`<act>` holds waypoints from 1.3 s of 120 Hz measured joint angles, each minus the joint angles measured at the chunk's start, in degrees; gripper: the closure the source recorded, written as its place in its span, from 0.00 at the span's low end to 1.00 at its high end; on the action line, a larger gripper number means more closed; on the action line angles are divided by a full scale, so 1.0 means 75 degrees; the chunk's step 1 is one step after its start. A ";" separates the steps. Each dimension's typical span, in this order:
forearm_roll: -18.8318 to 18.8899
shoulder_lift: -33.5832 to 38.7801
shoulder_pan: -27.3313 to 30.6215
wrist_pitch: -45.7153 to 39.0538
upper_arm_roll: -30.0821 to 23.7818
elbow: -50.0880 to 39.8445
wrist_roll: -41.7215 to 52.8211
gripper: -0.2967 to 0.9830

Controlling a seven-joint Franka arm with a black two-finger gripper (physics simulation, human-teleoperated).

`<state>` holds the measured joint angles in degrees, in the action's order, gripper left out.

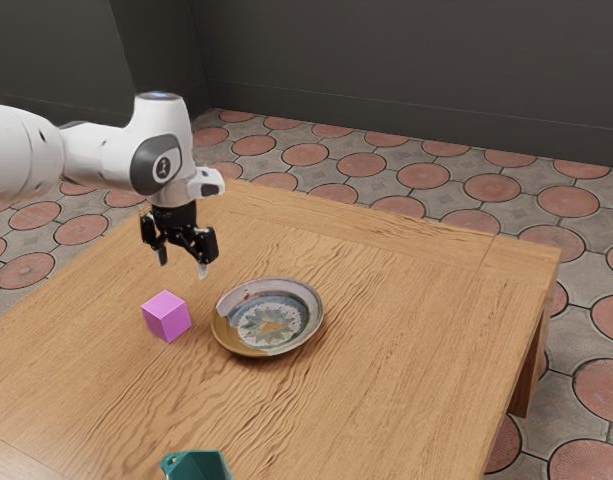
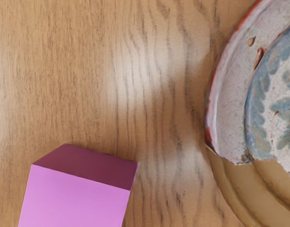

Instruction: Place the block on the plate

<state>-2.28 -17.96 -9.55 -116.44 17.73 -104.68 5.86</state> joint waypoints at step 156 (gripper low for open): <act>-0.0984 -0.0614 0.0205 -0.2075 0.0469 -0.1382 0.3497 0.23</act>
<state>-9.66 -22.56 -8.01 -132.00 21.25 -115.05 32.08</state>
